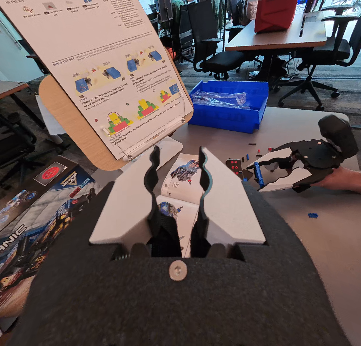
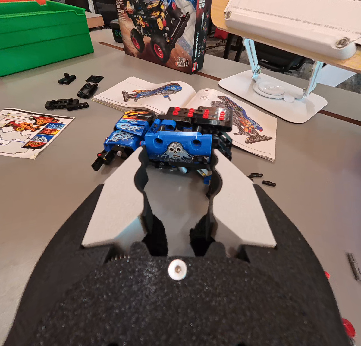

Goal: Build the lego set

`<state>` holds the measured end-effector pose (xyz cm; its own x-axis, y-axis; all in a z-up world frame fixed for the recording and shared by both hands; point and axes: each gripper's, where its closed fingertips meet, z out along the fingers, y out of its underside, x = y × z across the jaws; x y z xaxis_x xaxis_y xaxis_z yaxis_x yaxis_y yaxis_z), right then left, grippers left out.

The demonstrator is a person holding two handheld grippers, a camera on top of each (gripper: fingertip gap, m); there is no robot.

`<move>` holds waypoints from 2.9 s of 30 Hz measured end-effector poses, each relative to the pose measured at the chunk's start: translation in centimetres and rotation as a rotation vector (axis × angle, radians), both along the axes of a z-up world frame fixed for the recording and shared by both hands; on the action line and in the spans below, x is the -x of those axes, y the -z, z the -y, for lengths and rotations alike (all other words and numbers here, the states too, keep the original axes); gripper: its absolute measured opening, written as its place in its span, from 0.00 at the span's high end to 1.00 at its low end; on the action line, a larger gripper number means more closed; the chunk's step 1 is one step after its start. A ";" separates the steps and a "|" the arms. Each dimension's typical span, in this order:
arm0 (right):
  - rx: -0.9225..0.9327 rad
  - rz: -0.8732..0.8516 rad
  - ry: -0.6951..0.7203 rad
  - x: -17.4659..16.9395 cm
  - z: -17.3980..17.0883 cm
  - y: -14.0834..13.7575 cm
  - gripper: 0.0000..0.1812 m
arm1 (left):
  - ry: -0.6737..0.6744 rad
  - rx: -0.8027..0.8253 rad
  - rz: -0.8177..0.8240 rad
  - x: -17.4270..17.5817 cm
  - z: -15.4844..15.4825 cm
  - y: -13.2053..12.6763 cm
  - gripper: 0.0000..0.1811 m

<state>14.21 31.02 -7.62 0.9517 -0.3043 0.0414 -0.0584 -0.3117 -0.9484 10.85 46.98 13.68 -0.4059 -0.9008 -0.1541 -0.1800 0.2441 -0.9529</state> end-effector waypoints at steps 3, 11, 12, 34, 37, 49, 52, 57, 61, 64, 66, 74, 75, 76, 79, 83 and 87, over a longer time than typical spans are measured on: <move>0.013 0.016 -0.006 0.2 -0.2 0.2 0.66 | -0.019 -0.059 -0.005 -0.1 0.2 0.5 0.79; 0.011 -0.008 -0.012 0.2 -0.2 0.3 0.66 | -0.053 -0.201 -0.018 -0.2 0.8 1.5 0.79; 0.010 -0.012 -0.013 0.2 -0.2 0.3 0.66 | -0.051 -0.200 -0.015 -0.1 0.9 1.4 0.79; 0.020 -0.036 -0.028 0.4 -0.4 0.7 0.66 | -0.033 -0.206 -0.037 -0.2 1.1 2.1 0.80; 0.019 -0.038 -0.028 0.4 -0.3 0.7 0.66 | -0.031 -0.210 -0.038 -0.2 1.1 2.1 0.80; 0.027 -0.037 -0.030 0.4 -0.4 0.9 0.66 | -0.028 -0.220 -0.042 -0.3 1.2 2.3 0.80; 0.029 -0.040 -0.030 0.4 -0.4 0.9 0.66 | -0.028 -0.222 -0.043 -0.3 1.2 2.4 0.79; 0.028 -0.038 -0.030 0.4 -0.4 0.9 0.66 | -0.029 -0.223 -0.047 -0.3 1.1 2.5 0.80; 0.027 -0.038 -0.030 0.4 -0.3 0.9 0.66 | -0.029 -0.226 -0.049 -0.4 1.2 2.6 0.80; 0.029 -0.037 -0.030 0.4 -0.3 0.9 0.66 | -0.028 -0.231 -0.049 -0.4 1.2 2.7 0.80; 0.029 -0.038 -0.029 0.4 -0.3 0.9 0.66 | -0.030 -0.232 -0.045 -0.4 1.2 2.6 0.80; 0.032 -0.036 -0.031 0.5 -0.3 1.0 0.66 | -0.029 -0.234 -0.049 -0.4 1.2 2.7 0.80; 0.033 -0.036 -0.031 0.5 -0.3 1.0 0.66 | -0.028 -0.234 -0.050 -0.4 1.3 2.7 0.80; 0.033 -0.037 -0.031 0.5 -0.3 1.0 0.66 | -0.029 -0.235 -0.049 -0.4 1.3 2.7 0.80; 0.034 -0.036 -0.031 0.5 -0.3 1.0 0.66 | -0.030 -0.237 -0.047 -0.4 1.2 2.7 0.80; 0.036 -0.037 -0.032 0.5 -0.3 1.0 0.66 | -0.031 -0.236 -0.040 -0.4 1.2 2.5 0.81; 0.035 -0.036 -0.032 0.5 -0.3 1.0 0.66 | -0.042 -0.244 -0.031 0.0 0.7 1.9 0.80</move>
